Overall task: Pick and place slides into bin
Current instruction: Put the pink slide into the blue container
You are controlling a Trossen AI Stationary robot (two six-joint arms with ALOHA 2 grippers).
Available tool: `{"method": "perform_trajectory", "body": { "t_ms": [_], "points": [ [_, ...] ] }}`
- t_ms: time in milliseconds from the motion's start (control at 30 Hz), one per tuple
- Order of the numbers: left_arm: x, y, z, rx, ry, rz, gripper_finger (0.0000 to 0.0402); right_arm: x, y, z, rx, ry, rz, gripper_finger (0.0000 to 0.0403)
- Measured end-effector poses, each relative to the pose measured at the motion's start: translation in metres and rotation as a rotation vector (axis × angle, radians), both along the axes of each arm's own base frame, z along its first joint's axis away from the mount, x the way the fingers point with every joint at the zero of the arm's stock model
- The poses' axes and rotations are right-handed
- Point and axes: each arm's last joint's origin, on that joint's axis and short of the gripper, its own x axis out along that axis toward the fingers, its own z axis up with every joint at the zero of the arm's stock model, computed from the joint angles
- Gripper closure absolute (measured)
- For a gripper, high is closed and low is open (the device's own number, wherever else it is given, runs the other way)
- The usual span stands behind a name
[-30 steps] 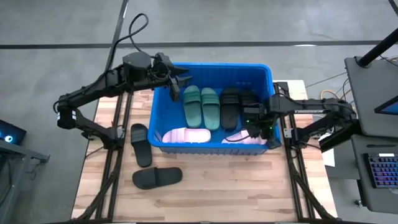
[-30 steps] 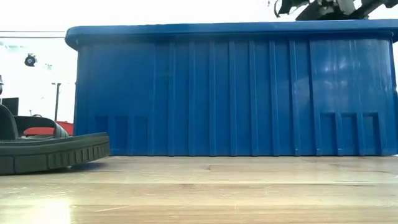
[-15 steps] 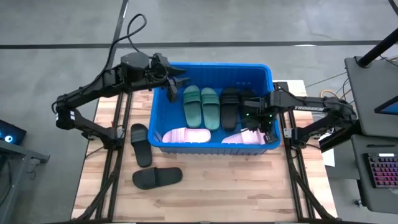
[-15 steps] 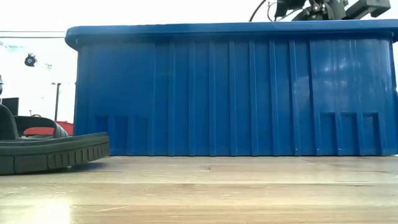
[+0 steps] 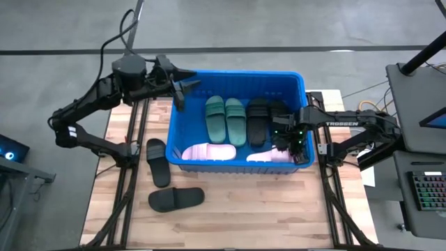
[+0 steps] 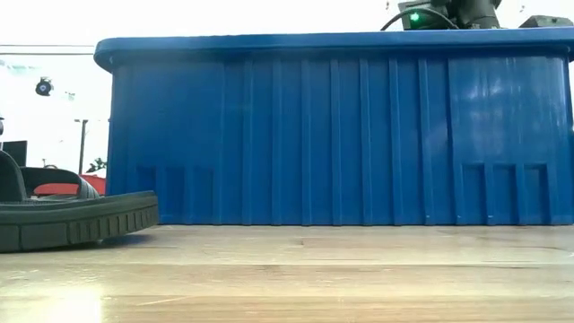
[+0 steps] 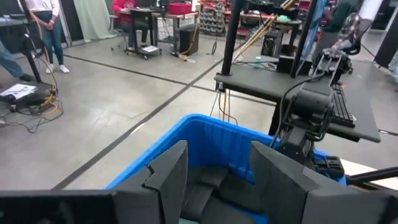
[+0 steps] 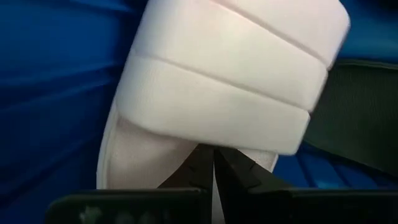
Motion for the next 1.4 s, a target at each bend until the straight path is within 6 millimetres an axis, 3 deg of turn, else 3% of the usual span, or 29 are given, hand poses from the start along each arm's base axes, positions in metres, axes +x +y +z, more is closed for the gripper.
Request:
{"method": "perform_trajectory", "body": {
  "t_ms": [300, 567, 833, 1100, 1267, 1400],
  "points": [
    [-0.006, -0.001, 0.003, 0.007, -0.014, 0.03, 0.0244, 0.015, -0.002, -0.011, -0.005, -0.128, 0.006, 0.0394],
    [-0.004, 0.0, 0.002, 0.025, -0.002, 0.031, 0.0244, 0.018, -0.004, -0.021, -0.015, -0.096, 0.005, 0.0394],
    [-0.004, 0.001, 0.002, 0.046, 0.009, 0.052, 0.0244, 0.017, -0.002, 0.016, 0.108, -0.07, -0.013, 0.0394],
    [-0.004, 0.001, 0.002, 0.057, 0.018, 0.07, 0.0244, 0.025, -0.007, 0.051, -0.025, -0.147, -0.029, 0.0357],
    [-0.004, 0.001, 0.002, 0.057, 0.018, 0.07, 0.0244, 0.028, -0.006, 0.048, -0.007, -0.171, -0.008, 0.0335],
    [-0.005, 0.001, 0.002, 0.056, 0.018, 0.07, 0.0244, 0.031, -0.005, 0.035, 0.008, -0.196, -0.001, 0.0354]
  ]
}}
